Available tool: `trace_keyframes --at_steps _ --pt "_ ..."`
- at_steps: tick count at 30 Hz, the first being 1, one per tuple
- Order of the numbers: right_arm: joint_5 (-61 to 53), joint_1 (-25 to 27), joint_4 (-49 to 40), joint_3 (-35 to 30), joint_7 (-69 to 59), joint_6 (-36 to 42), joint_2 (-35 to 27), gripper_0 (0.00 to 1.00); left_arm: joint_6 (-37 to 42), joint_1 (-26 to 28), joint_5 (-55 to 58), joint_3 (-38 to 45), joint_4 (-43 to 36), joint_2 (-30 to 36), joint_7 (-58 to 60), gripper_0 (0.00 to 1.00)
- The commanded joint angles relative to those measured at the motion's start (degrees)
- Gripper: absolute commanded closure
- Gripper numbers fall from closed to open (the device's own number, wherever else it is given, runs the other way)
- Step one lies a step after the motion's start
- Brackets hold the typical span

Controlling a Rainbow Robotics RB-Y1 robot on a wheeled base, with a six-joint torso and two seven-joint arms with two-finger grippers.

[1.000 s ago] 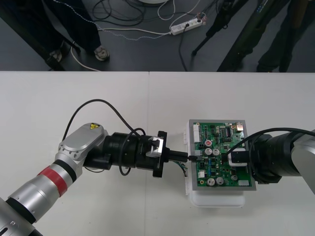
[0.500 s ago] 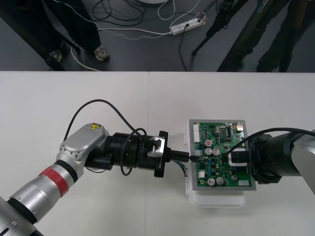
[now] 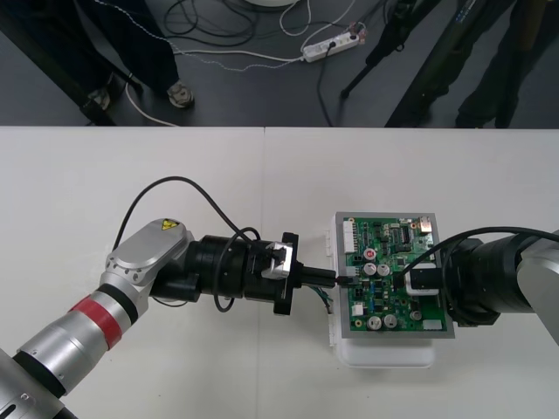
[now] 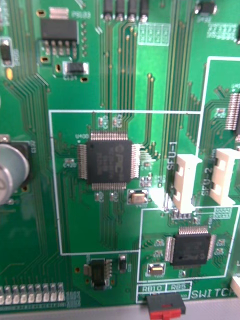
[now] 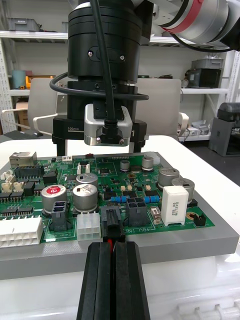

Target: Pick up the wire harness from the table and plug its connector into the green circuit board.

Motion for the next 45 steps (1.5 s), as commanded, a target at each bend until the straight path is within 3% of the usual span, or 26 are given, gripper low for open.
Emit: trace_keyframes --at_steps 1,3,4,5,6,8,29,36,45 --pt "-0.32 -1.1 -0.76 0.72 -1.61 -0.15 0.52 0.0 0.89 -2.2 0.0 -1.39 -2.04 -1.78 -2.95 1.0" --pt "-0.32 -1.1 -0.85 0.81 -1.61 -0.15 0.52 0.0 0.98 -2.2 -0.08 -1.39 -2.04 -1.34 -2.68 0.85" --pt "-0.32 -1.1 -0.85 0.72 -1.61 -0.15 0.52 0.0 0.98 -2.2 -0.08 -1.39 -2.04 -1.16 -2.6 0.72" --pt "-0.32 -1.1 -0.76 0.81 -1.61 -0.15 0.52 0.0 0.89 -2.2 -0.08 -1.39 -2.04 -0.9 -2.51 0.5" --pt "-0.32 -1.01 -0.76 0.72 -1.61 -0.15 0.52 0.0 0.8 -2.2 0.0 -1.39 -2.04 -0.73 -2.42 0.4" --pt "-0.32 -1.1 -0.76 0.81 -1.61 -0.15 0.52 0.0 0.54 -2.2 0.09 -1.39 -2.04 -0.2 -2.24 0.32" --pt "-0.85 -1.1 -0.76 -3.85 -0.46 -0.15 -2.56 0.0 -4.3 -0.1 5.01 -0.51 -2.04 8.85 -2.42 0.23" --pt "-2.87 -1.1 -0.76 -8.86 -0.29 -0.15 -4.31 0.0 -6.76 0.78 4.93 2.13 -2.04 12.63 -1.98 0.23" --pt "-13.85 -1.1 -0.23 -16.77 0.59 -0.15 -9.24 0.0 -13.0 1.57 0.62 9.51 -2.13 16.76 0.57 0.23"
